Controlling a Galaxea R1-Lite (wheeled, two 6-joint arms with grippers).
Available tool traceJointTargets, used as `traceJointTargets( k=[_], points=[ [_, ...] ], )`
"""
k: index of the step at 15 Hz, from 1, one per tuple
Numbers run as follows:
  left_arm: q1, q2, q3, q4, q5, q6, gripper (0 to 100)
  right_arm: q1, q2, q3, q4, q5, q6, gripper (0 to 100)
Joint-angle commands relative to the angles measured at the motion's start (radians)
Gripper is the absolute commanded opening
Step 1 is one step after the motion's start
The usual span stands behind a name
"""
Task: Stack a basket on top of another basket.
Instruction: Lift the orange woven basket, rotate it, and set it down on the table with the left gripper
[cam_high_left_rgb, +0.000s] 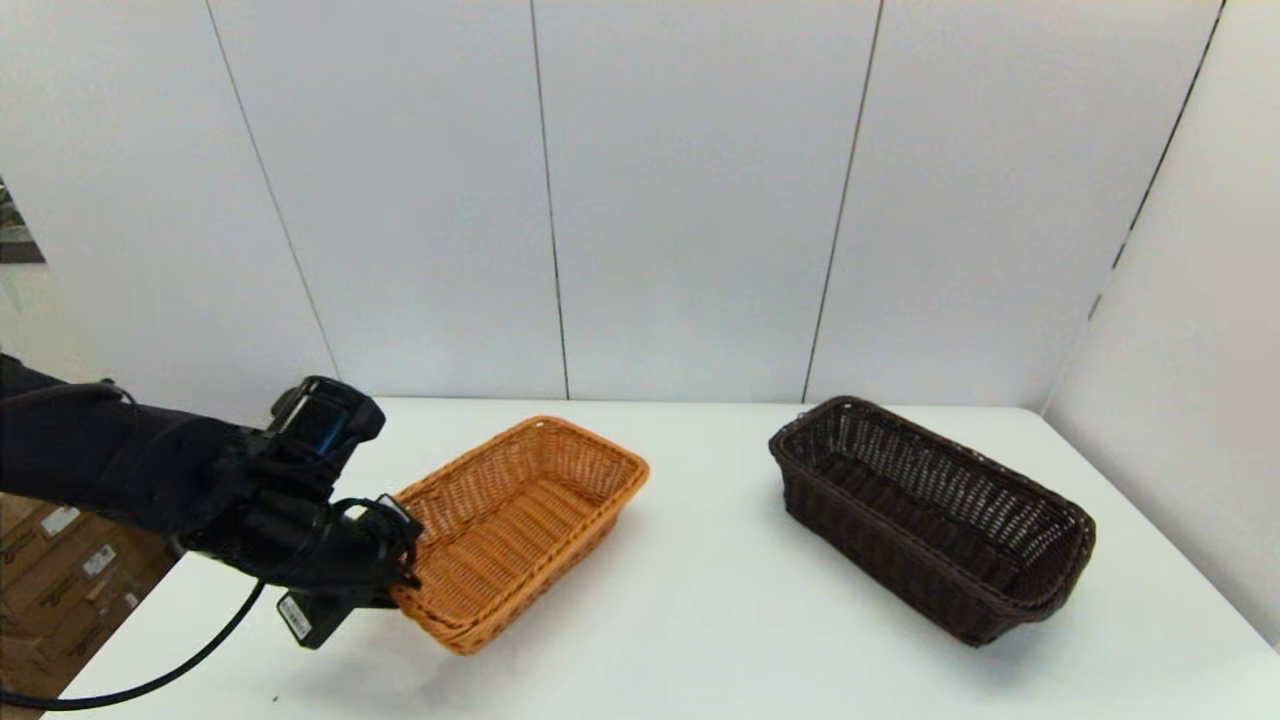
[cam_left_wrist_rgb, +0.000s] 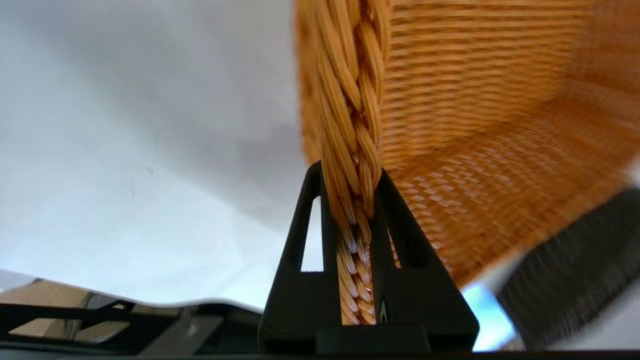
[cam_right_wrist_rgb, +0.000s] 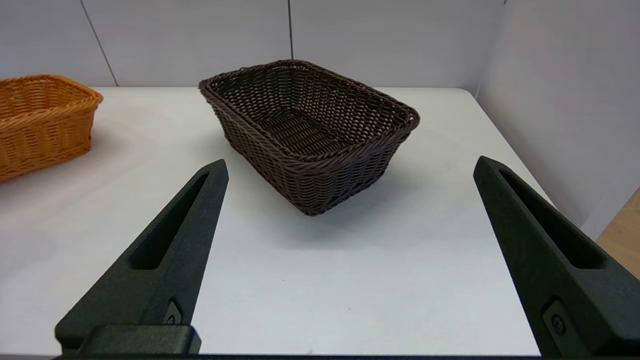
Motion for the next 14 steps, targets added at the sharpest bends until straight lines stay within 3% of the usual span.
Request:
traceJointTargets(
  k=[1,5,7,14],
  points=[
    [0.006,-0.15,0.056,-0.107,-0.099,0.07,0,0.0,0.001,0.001,0.0,0.0,0.0,100],
    [0.006,-0.182,0.148,-0.252,-0.173,0.075,0,0.0,0.001,0.001,0.0,0.0,0.0,100],
    [0.006,-0.173,0.152,-0.251,-0.191,0.079,0,0.0,0.001,0.001,0.0,0.0,0.0,100],
    [0.012,-0.128,0.143,-0.119,-0.3,0.414,0,0.0,0.001,0.001,0.0,0.0,0.0,100]
  ],
)
